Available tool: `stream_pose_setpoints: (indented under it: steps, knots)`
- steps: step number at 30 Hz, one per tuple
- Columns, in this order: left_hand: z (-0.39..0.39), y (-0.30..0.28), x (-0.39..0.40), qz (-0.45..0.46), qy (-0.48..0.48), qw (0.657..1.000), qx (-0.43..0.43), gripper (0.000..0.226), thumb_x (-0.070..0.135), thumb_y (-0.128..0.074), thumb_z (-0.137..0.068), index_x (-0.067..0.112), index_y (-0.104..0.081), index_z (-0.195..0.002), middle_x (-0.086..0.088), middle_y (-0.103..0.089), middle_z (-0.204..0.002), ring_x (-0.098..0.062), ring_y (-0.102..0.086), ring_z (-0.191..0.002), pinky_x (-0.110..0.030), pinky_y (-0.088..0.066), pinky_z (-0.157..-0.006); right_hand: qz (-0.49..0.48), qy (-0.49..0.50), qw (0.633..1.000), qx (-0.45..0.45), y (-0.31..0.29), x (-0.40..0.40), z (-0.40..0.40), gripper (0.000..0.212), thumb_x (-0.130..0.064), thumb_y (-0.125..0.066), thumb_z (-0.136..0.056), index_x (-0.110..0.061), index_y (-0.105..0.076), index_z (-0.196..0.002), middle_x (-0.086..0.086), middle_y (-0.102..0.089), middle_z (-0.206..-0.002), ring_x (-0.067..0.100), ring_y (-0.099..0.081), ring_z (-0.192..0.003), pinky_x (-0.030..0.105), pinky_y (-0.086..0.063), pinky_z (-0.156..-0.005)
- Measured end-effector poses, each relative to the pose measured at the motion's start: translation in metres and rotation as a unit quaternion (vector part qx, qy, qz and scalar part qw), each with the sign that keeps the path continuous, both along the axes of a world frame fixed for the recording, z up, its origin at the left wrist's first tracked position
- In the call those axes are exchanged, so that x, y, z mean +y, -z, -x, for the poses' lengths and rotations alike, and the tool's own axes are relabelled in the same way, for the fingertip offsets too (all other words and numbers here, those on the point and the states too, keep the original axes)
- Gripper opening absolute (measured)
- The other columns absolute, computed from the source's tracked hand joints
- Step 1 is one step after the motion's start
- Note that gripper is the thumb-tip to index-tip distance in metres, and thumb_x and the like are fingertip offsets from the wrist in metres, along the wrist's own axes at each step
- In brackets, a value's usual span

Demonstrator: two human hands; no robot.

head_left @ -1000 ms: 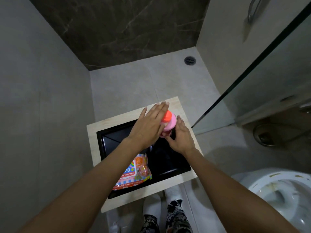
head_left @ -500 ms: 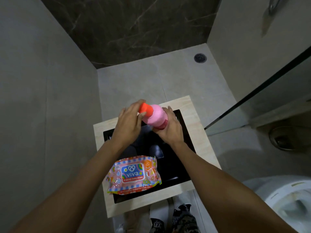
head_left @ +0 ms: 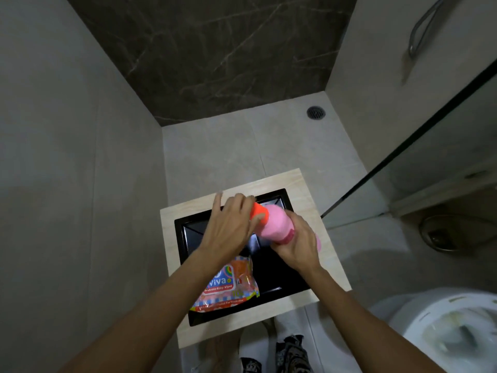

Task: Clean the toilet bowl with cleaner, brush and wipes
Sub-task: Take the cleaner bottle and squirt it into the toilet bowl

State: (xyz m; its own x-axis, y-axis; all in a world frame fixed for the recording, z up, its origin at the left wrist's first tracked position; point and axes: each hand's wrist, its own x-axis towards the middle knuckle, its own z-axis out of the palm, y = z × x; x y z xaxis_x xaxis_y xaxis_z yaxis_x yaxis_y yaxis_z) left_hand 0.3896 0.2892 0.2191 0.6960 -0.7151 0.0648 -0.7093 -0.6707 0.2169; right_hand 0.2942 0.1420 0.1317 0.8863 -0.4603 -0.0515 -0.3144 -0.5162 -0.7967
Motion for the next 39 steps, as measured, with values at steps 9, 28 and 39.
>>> stream_pose_setpoints:
  steps: [9,28,39]
  knots:
    - [0.052,-0.059,-0.008,0.114,0.208,0.968,0.078,0.035,0.017,-0.048,-0.091,0.004,-0.05,-0.124,-0.01,-0.053,-0.118,-0.019,-0.052,-0.102,-0.026,-0.043,-0.086,0.022,0.021,0.999,-0.026,-0.082,-0.019,0.087,0.066,-0.024,-0.083,-0.057,-0.015,-0.063,-0.119,-0.002,-0.07,-0.108,0.013,-0.066,-0.095,0.019,-0.05,-0.082]
    - [0.149,-0.069,-0.136,0.074,0.396,0.9,0.166,0.044,0.023,-0.056,-0.09,0.019,-0.043,-0.132,-0.003,-0.047,-0.132,-0.027,-0.055,-0.112,-0.04,-0.048,-0.092,0.109,0.2,0.972,0.058,-0.116,-0.079,0.263,0.071,-0.019,-0.076,-0.063,-0.019,-0.055,-0.131,0.001,-0.067,-0.116,0.026,-0.064,-0.098,0.036,-0.051,-0.083]
    - [0.24,-0.064,-0.242,-0.001,0.466,0.855,0.226,0.045,0.02,-0.063,-0.087,0.014,-0.051,-0.13,-0.006,-0.05,-0.129,-0.026,-0.052,-0.114,-0.037,-0.044,-0.096,-0.052,0.305,0.948,0.071,-0.086,-0.124,0.361,0.099,-0.042,-0.089,-0.053,-0.033,-0.042,-0.14,-0.007,-0.061,-0.126,0.014,-0.06,-0.108,0.033,-0.05,-0.089]
